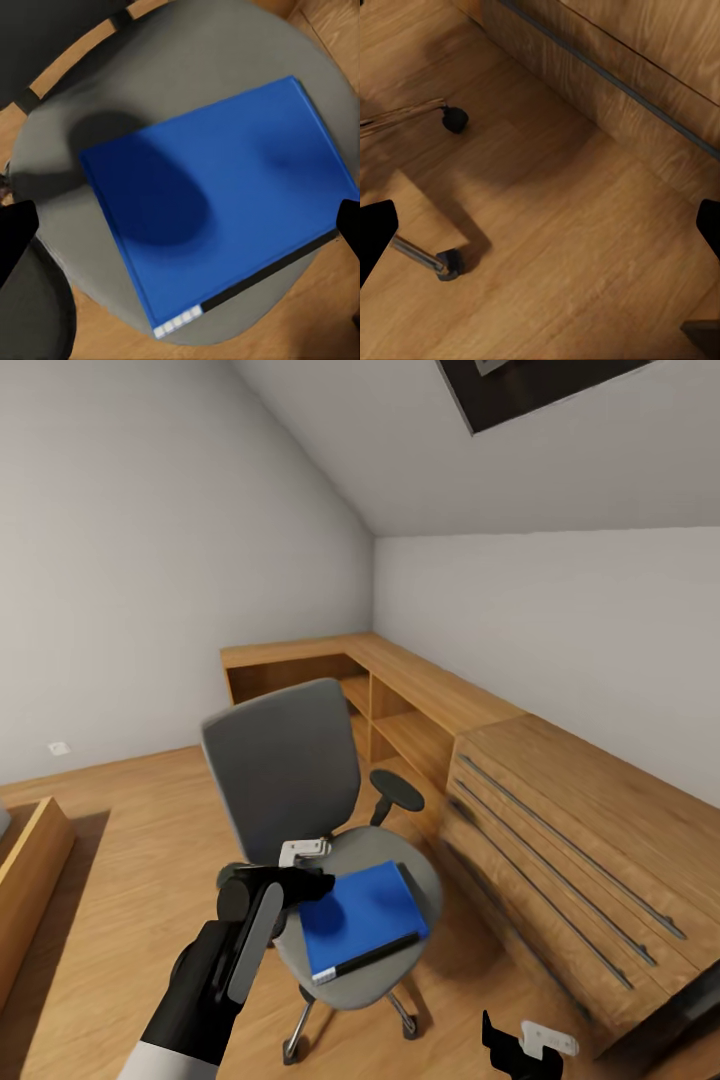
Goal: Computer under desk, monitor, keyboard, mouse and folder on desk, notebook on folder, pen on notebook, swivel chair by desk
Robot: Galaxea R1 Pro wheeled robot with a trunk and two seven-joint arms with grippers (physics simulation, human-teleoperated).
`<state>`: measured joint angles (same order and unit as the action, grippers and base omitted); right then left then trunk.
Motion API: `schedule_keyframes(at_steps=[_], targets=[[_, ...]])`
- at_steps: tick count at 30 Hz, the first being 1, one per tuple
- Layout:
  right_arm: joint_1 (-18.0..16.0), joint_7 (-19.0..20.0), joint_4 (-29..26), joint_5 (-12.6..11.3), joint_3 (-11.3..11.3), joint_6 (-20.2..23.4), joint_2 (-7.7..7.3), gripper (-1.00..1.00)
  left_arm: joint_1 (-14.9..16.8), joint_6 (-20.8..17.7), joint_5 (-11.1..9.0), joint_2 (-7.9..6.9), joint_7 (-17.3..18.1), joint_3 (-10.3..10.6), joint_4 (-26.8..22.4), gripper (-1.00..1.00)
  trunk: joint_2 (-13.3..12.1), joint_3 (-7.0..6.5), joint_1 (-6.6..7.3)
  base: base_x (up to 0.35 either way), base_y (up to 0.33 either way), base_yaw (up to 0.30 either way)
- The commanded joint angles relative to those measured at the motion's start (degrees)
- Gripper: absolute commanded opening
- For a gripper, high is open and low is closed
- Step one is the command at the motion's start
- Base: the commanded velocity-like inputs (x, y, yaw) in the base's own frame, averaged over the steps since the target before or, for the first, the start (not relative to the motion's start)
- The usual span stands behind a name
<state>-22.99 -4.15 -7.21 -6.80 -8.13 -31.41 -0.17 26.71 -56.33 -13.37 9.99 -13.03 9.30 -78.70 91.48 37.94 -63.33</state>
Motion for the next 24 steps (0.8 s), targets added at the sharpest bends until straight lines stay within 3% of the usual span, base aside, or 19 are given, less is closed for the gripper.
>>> schedule_keyframes(at_steps=[1,11,24], targets=[[0.0,0.1,0.1,-0.6,0.2,-0.2,-0.01,1.00,0.0,-0.2,-0.6,0.00,-0.6,0.0,0.0,1.00,0.0,0.05,-0.01,0.144,-0.119,0.000],[0.0,0.1,0.2,-0.6,0.2,-0.2,0.07,1.00,0.0,-0.2,-0.7,0.00,-0.6,0.0,0.4,1.00,0.0,0.05,-0.01,0.124,-0.181,0.000],[0.0,0.2,0.3,-0.6,0.2,-0.2,0.08,1.00,0.0,0.0,-1.1,-0.22,-0.1,-0.2,6.2,1.00,0.4,0.23,-0.23,0.017,-0.024,0.000]])
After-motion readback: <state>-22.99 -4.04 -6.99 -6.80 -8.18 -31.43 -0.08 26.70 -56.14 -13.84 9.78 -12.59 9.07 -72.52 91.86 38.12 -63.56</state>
